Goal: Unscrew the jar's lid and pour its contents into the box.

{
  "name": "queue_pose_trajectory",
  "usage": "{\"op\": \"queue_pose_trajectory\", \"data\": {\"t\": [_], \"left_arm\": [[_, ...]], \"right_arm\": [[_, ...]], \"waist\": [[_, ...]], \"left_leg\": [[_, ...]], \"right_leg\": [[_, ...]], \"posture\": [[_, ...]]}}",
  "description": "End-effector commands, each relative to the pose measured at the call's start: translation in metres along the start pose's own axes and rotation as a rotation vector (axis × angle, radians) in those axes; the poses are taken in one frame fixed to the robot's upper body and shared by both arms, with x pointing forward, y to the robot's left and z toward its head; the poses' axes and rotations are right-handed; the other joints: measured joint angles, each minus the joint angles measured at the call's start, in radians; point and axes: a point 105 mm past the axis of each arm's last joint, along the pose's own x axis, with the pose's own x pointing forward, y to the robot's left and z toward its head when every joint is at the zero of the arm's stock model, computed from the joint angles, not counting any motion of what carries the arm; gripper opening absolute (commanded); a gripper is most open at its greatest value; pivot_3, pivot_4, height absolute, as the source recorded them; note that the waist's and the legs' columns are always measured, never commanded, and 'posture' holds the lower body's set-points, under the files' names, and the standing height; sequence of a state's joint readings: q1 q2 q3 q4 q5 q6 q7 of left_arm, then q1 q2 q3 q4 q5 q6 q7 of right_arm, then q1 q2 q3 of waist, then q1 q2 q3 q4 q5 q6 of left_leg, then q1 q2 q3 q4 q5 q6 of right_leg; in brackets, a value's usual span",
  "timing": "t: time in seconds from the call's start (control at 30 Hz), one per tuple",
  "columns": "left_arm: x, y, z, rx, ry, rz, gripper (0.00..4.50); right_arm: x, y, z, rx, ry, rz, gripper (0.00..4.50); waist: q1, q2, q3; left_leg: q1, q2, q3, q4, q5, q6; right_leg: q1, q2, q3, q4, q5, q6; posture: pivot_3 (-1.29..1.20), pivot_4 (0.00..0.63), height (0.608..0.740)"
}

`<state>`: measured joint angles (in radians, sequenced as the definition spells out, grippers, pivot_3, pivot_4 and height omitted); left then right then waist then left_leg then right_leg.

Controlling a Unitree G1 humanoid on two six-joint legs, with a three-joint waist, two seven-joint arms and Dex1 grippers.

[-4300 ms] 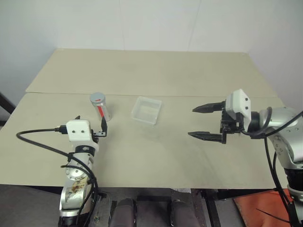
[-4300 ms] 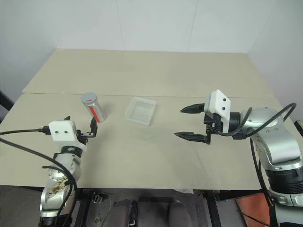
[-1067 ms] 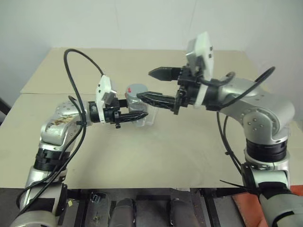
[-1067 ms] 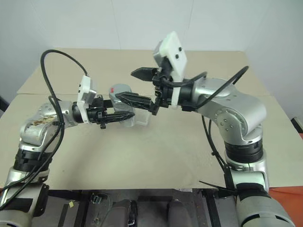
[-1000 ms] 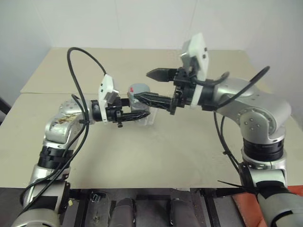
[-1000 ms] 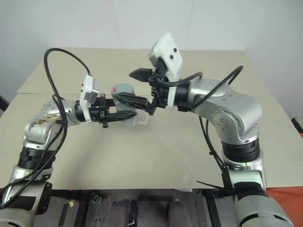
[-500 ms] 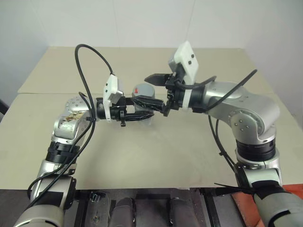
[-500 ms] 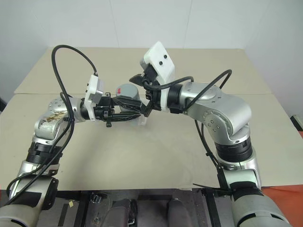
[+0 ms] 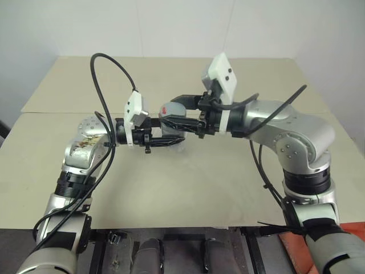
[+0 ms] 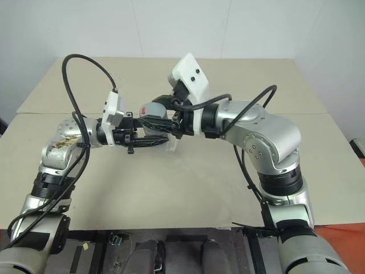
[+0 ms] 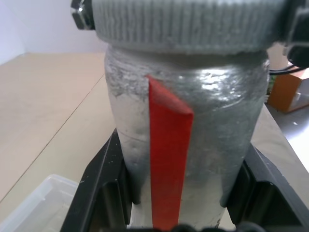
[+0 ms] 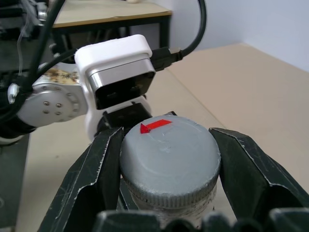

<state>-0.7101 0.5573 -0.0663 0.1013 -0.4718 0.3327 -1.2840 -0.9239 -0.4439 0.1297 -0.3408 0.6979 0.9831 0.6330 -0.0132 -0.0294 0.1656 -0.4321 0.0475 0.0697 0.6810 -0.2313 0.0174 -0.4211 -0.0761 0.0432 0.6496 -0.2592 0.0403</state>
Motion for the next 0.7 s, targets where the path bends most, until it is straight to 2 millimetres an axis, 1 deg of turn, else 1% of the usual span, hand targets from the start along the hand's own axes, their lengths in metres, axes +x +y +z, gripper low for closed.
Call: {"op": "queue_pose_trajectory", "data": {"t": [0.03, 0.07, 0.13, 0.2, 0.37, 0.43, 0.57, 0.63, 0.67, 0.7], "left_arm": [[-0.001, -0.012, 0.017, 0.054, -0.070, -0.136, 2.05], [-0.002, -0.014, 0.018, 0.053, -0.079, -0.166, 2.05], [-0.001, -0.020, 0.023, 0.046, -0.098, -0.249, 2.05], [0.000, -0.025, 0.027, 0.043, -0.120, -0.322, 2.05], [0.005, -0.042, 0.033, 0.026, -0.129, -0.463, 2.05], [0.006, -0.046, 0.034, 0.028, -0.124, -0.488, 2.05], [0.005, -0.046, 0.033, 0.036, -0.123, -0.490, 2.05], [0.004, -0.045, 0.031, 0.040, -0.118, -0.479, 2.05], [0.004, -0.045, 0.030, 0.041, -0.114, -0.475, 2.05], [0.003, -0.045, 0.028, 0.039, -0.111, -0.470, 2.05]], "right_arm": [[-0.009, 0.025, 0.007, -0.088, -0.068, 0.225, 2.77], [-0.011, 0.029, 0.004, -0.109, -0.068, 0.271, 2.77], [-0.018, 0.043, -0.001, -0.148, -0.070, 0.452, 2.77], [-0.025, 0.051, -0.003, -0.164, -0.079, 0.604, 2.77], [-0.032, 0.055, -0.004, -0.173, -0.101, 0.852, 2.77], [-0.033, 0.056, -0.006, -0.184, -0.094, 0.905, 2.77], [-0.031, 0.055, -0.010, -0.210, -0.080, 0.914, 2.77], [-0.029, 0.054, -0.010, -0.207, -0.089, 0.885, 3.50], [-0.028, 0.053, -0.010, -0.205, -0.090, 0.873, 3.74], [-0.028, 0.053, -0.009, -0.205, -0.093, 0.861, 4.08]], "waist": [[0.000, 0.000, 0.000], [0.002, 0.000, 0.000], [0.003, 0.000, 0.000], [0.002, 0.000, 0.000], [-0.004, 0.000, 0.000], [-0.004, 0.000, 0.000], [-0.001, 0.000, 0.000], [0.000, 0.000, 0.000], [0.000, 0.000, 0.000], [0.000, 0.000, 0.000]], "left_leg": [[0.000, 0.000, 0.000, 0.000, 0.000, 0.000], [0.000, 0.000, 0.000, 0.000, 0.000, 0.000], [0.000, 0.000, 0.000, 0.000, 0.000, 0.000], [0.000, 0.000, 0.000, 0.001, 0.000, 0.000], [0.000, 0.000, -0.001, 0.002, 0.000, 0.000], [0.000, 0.001, -0.003, 0.002, 0.000, 0.000], [0.000, 0.001, -0.004, 0.002, 0.000, 0.000], [0.000, 0.000, -0.004, 0.002, 0.000, 0.000], [0.000, 0.000, -0.004, 0.002, 0.000, 0.000], [0.000, 0.000, -0.004, 0.002, 0.000, 0.000]], "right_leg": [[0.000, 0.000, 0.000, 0.000, 0.000, 0.000], [0.000, 0.000, 0.000, 0.000, 0.000, 0.000], [0.001, 0.000, 0.000, -0.001, 0.000, 0.000], [0.001, 0.000, -0.001, -0.001, 0.000, 0.000], [0.001, 0.001, 0.000, 0.000, 0.000, 0.000], [0.001, 0.001, 0.000, 0.000, 0.000, 0.000], [0.001, 0.001, 0.000, 0.000, 0.000, 0.000], [0.001, 0.001, 0.000, 0.001, 0.000, 0.000], [0.001, 0.001, 0.000, 0.001, 0.000, 0.000], [0.001, 0.001, -0.001, 0.001, 0.000, 0.000]], "posture": [[0.00, 0.150, 0.740], [0.00, 0.150, 0.740], [0.00, 0.150, 0.740], [0.00, 0.150, 0.740], [0.00, 0.150, 0.740], [0.00, 0.150, 0.740], [0.00, 0.150, 0.740], [0.00, 0.150, 0.740], [0.00, 0.150, 0.740], [0.00, 0.150, 0.740]]}}
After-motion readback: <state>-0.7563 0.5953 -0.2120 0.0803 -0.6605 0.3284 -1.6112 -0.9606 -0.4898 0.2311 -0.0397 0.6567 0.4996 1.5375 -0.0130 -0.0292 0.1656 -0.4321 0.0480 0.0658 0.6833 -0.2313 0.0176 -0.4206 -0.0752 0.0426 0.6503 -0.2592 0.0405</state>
